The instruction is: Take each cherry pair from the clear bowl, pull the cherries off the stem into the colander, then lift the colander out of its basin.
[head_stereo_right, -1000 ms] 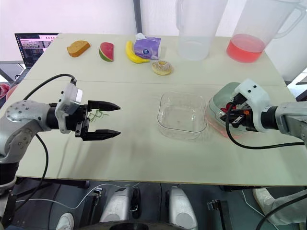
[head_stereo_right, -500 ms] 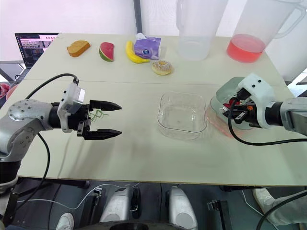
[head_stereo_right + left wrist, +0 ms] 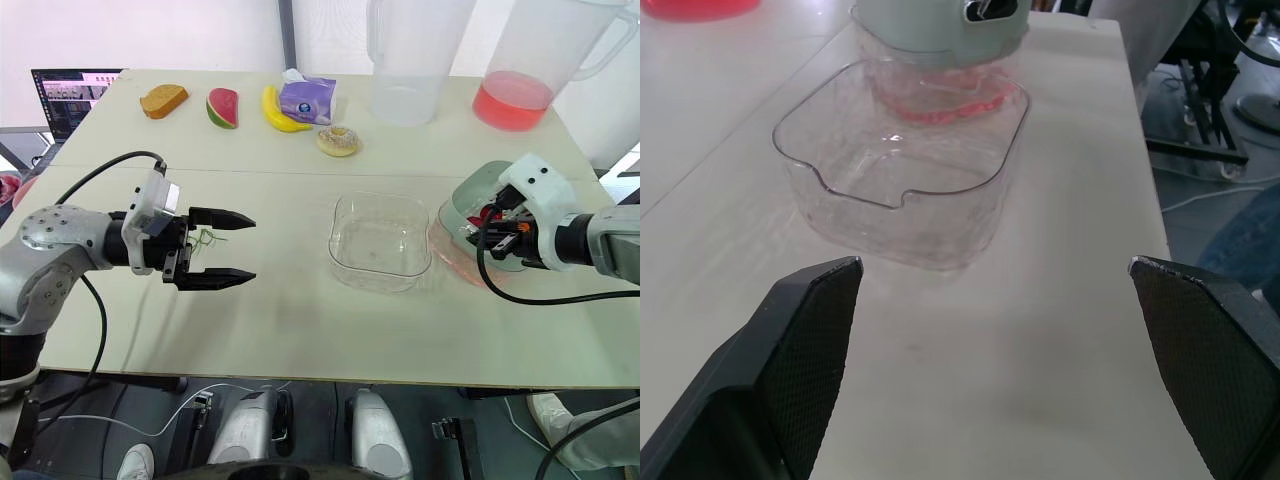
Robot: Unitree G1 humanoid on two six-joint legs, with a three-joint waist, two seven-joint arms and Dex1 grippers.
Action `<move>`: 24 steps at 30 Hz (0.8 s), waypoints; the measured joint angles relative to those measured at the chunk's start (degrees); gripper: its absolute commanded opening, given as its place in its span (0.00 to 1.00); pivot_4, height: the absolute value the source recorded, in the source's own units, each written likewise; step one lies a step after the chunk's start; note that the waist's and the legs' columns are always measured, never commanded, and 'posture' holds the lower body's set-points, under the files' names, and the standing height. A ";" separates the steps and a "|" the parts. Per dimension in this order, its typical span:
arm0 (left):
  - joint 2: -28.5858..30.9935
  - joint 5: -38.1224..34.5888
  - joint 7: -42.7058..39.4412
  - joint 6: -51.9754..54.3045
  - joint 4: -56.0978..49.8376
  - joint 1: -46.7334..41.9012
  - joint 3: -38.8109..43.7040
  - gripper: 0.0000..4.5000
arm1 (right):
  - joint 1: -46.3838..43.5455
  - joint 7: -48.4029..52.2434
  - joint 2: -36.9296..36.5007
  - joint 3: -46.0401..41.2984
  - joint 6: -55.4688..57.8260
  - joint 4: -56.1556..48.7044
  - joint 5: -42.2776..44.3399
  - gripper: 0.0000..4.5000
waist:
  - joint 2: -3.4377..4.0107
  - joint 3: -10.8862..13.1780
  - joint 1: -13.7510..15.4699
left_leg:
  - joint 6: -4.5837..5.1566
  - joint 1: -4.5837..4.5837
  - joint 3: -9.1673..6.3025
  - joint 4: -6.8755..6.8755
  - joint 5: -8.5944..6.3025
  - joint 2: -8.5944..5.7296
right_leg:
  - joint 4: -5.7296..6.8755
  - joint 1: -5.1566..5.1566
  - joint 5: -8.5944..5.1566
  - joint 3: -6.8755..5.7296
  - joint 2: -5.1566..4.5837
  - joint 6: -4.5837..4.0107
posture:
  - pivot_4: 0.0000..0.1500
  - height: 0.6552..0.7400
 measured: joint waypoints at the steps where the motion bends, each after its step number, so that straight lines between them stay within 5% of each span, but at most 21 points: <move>1: 0.00 0.00 0.00 0.01 0.00 -0.01 -0.01 1.00 | 0.00 -0.01 0.00 0.00 0.00 0.00 -0.01 0.03 | 0.00 0.00 -0.01 | 0.00 0.00 0.00 0.00 0.00 0.00 | 0.00 0.00 0.00 0.00 0.00 0.00 | 1.00 1.00; 13: -0.22 -0.02 0.72 0.67 0.44 -1.04 -0.11 1.00 | -17.23 -0.46 0.48 6.83 -1.03 2.95 -0.77 0.03 | 0.04 0.02 -0.25 | 0.00 -0.01 0.04 -0.02 0.00 0.02 | 0.06 -0.10 0.00 0.03 0.02 -0.01 | 1.00 1.00; 24: -7.68 1.18 17.53 2.91 -0.01 2.84 3.73 1.00 | -34.92 1.39 17.28 27.18 -11.21 23.75 -12.23 0.03 | 0.04 0.01 -0.07 | 0.03 -0.24 0.10 0.06 -0.01 -0.01 | 0.12 -0.32 0.01 0.06 -0.05 -0.01 | 1.00 1.00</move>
